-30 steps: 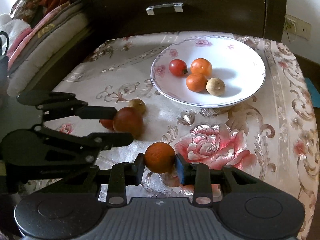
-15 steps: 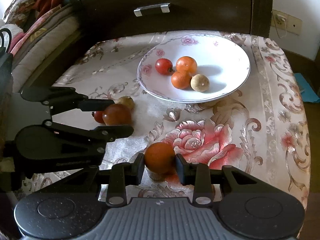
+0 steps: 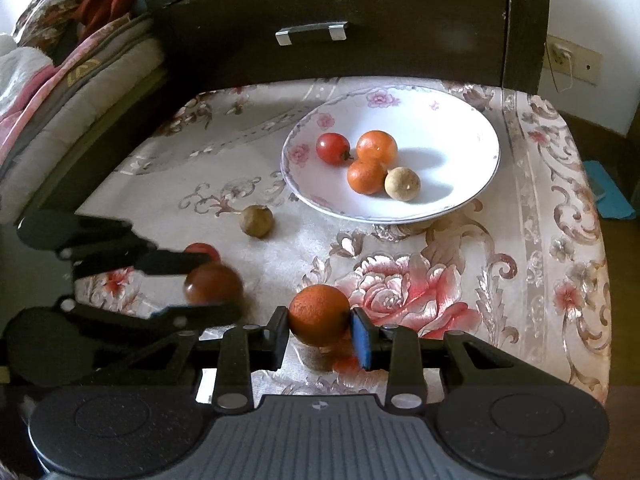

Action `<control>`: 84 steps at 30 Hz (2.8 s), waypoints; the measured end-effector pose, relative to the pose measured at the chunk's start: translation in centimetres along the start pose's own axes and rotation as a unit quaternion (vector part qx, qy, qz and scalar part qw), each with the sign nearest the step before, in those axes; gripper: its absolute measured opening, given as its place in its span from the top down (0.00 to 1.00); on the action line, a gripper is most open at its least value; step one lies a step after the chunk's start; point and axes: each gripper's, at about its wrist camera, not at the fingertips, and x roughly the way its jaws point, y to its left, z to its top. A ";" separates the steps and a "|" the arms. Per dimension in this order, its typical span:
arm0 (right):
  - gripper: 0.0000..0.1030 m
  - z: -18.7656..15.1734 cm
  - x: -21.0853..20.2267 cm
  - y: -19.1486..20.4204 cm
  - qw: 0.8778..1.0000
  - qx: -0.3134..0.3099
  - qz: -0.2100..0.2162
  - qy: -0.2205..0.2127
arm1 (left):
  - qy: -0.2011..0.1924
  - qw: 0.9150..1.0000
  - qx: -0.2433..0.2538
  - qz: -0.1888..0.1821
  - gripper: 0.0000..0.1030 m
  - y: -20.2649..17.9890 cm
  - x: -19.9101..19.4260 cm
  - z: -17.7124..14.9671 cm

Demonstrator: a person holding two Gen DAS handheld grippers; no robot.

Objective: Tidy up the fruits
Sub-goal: 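Grasp the tangerine with the right tool while the left tool grasps the large dark tomato, then lift the tangerine and dark tomato off the cloth with both tools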

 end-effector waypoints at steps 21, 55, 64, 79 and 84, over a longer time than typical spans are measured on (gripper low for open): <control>0.72 -0.7 1.4 2.1 0.999 -0.038 -0.002 0.018 | -0.009 0.999 0.025 0.020 0.43 -1.8 -0.9 -2.8; 0.70 -0.9 1.7 2.6 0.999 -0.046 -0.003 0.020 | 0.011 0.998 -0.061 0.012 0.44 -1.6 -1.7 -4.5; 0.70 -0.9 1.8 2.7 0.998 -0.060 -0.006 0.018 | 0.008 0.997 -0.069 0.019 0.54 -1.3 -1.6 -4.2; 0.73 -1.1 0.8 4.2 0.996 -0.087 -0.022 0.018 | 0.006 0.998 -0.050 0.024 0.54 -1.9 -1.7 -3.7; 0.73 -1.1 0.1 4.5 0.995 -0.090 -0.033 0.013 | 0.004 0.998 -0.046 0.032 0.54 -1.9 -1.9 -3.6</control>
